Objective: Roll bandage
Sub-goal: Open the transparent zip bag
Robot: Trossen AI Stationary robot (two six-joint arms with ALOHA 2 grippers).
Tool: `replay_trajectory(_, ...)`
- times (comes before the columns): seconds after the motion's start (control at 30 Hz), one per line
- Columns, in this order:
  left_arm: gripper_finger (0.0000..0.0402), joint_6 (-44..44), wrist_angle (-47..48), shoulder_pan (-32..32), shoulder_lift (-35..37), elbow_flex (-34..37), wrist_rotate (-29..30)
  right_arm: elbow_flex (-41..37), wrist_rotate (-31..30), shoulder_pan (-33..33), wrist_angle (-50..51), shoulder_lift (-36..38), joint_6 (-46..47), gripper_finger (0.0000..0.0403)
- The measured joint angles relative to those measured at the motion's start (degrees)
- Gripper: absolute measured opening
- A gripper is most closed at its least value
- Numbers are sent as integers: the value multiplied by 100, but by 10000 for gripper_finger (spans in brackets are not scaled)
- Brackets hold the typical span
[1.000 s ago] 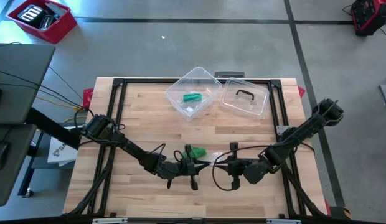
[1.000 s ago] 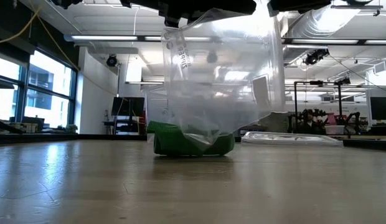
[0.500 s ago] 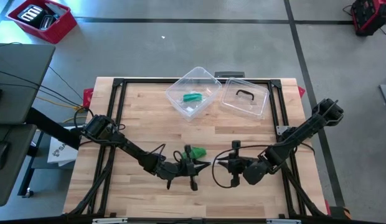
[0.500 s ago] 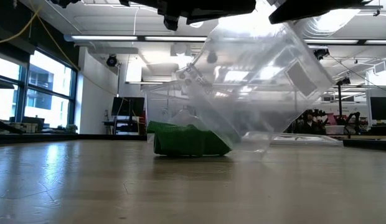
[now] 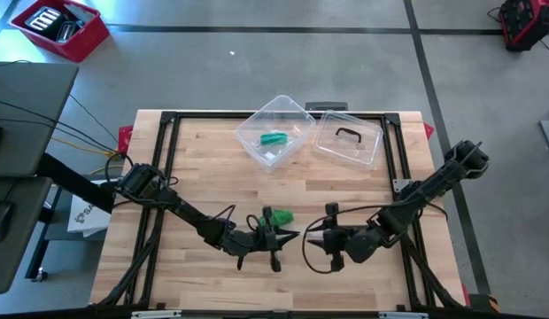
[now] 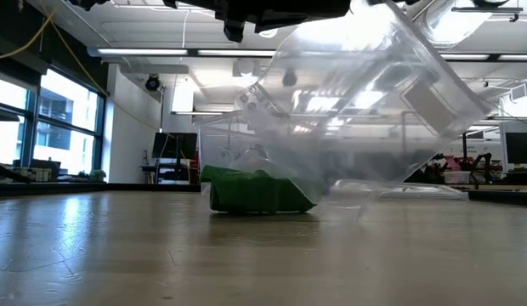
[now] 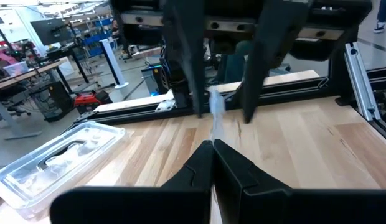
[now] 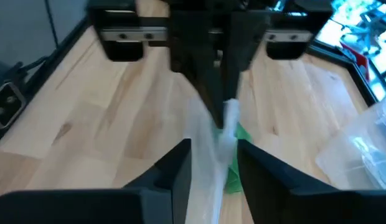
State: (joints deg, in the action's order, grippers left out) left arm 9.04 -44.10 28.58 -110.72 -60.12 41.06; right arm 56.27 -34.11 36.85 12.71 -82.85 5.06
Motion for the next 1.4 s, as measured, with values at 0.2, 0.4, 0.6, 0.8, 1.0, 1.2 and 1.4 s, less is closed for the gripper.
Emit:
replay_trajectory(0.2,0,-52,-38,-1,0,0,3,0,9,-53,-1,0,-55,50)
replay_trajectory(0.4,19,-297,-299,-15,-1,0,-227,0,-63,-56,100,0,27,17)
replay_trajectory(0.6,106,-294,-358,-104,-1,1,-849,-1,6,-89,177,0,48,8)
replay_trajectory(0.8,168,-59,-215,-54,0,0,-910,-4,6,-89,484,0,159,4)
replay_trajectory(1.0,174,155,-396,16,20,0,-466,-7,6,-87,483,0,249,4)
replay_trajectory(1.2,158,103,-553,-188,0,2,-688,-8,16,-89,339,0,201,4)
replay_trajectory(1.4,109,61,-549,-289,-2,0,-976,-9,20,-89,332,0,198,4)
